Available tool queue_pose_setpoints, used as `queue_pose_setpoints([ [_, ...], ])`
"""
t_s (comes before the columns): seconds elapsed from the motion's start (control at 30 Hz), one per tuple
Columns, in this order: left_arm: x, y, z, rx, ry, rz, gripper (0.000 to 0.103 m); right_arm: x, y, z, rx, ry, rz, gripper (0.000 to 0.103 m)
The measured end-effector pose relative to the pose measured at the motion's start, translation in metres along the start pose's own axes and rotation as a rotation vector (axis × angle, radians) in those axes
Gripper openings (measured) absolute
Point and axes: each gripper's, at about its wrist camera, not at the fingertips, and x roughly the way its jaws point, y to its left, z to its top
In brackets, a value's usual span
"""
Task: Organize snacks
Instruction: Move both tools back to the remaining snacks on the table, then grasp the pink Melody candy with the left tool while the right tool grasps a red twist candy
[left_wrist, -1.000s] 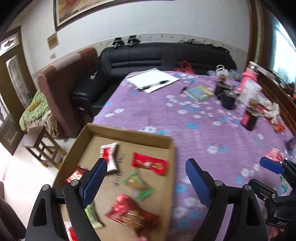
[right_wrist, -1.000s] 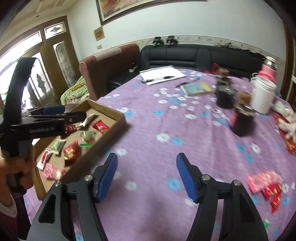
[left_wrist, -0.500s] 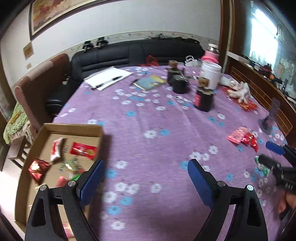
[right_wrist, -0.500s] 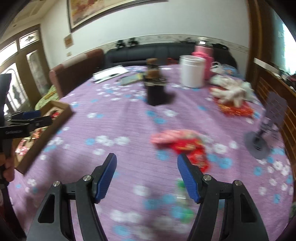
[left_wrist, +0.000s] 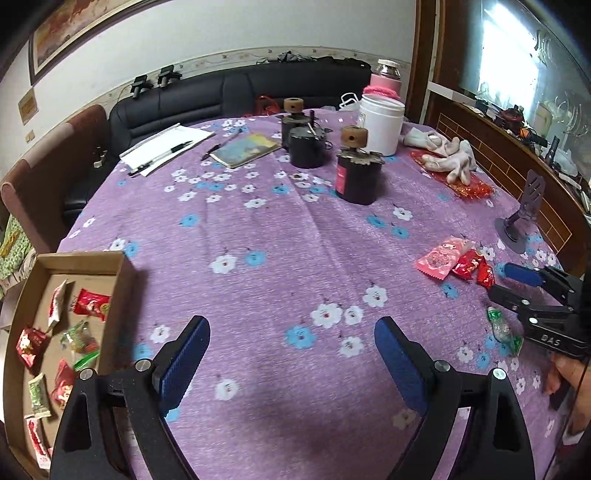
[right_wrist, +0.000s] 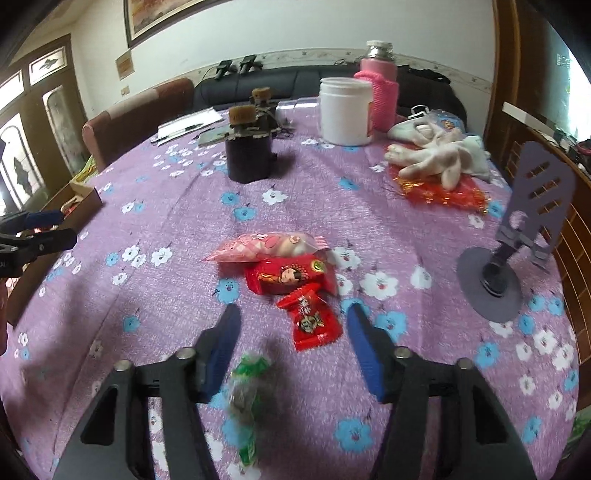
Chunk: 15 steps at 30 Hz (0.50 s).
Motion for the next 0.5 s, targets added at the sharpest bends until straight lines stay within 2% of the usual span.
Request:
queue_pose_setpoints([
  [0.33, 0.014, -0.023, 0.010, 0.038, 0.011, -0.038, 0.093, 0.020, -0.001, 0.003, -0.012, 0.034, 0.002, 0.036],
  [0.43, 0.017, -0.032, 0.014, 0.060, 0.010, -0.053, 0.093, 0.019, -0.004, 0.003, -0.002, 0.031, 0.006, 0.027],
  [0.5, 0.020, -0.039, 0.017, 0.079, 0.008, -0.066, 0.093, 0.017, -0.006, 0.002, 0.010, 0.024, 0.013, 0.026],
])
